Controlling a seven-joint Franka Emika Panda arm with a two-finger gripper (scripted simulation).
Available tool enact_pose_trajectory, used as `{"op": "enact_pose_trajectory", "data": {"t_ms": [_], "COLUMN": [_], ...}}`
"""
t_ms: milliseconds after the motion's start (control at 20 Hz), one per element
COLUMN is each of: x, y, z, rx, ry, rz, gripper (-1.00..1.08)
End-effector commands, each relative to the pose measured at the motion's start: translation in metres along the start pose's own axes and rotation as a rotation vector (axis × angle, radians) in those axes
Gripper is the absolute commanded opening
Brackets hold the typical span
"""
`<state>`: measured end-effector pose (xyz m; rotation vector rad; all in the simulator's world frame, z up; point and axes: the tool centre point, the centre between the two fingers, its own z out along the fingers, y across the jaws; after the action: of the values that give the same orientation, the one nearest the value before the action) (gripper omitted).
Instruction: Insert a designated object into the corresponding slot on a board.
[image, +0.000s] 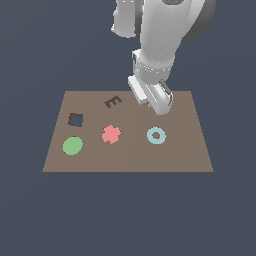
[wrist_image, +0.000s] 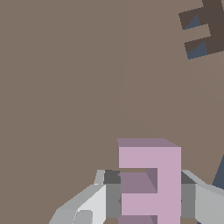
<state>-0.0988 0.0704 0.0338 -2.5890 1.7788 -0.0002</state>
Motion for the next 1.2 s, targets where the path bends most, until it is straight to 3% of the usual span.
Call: {"op": "enact_pose_trajectory", "data": {"t_ms": [0, 500, 1150], "x": [0.0, 0.019, 0.086], "y": [0.0, 0.011, 0.039], "z": [0.0, -0.001, -0.005], "rx": [-0.001, -0.001, -0.001], "ry": [0.0, 0.0, 0.0], "rz": [-0.001, -0.045, -0.186], "gripper": [-1.0, -1.0, -1.0]}}
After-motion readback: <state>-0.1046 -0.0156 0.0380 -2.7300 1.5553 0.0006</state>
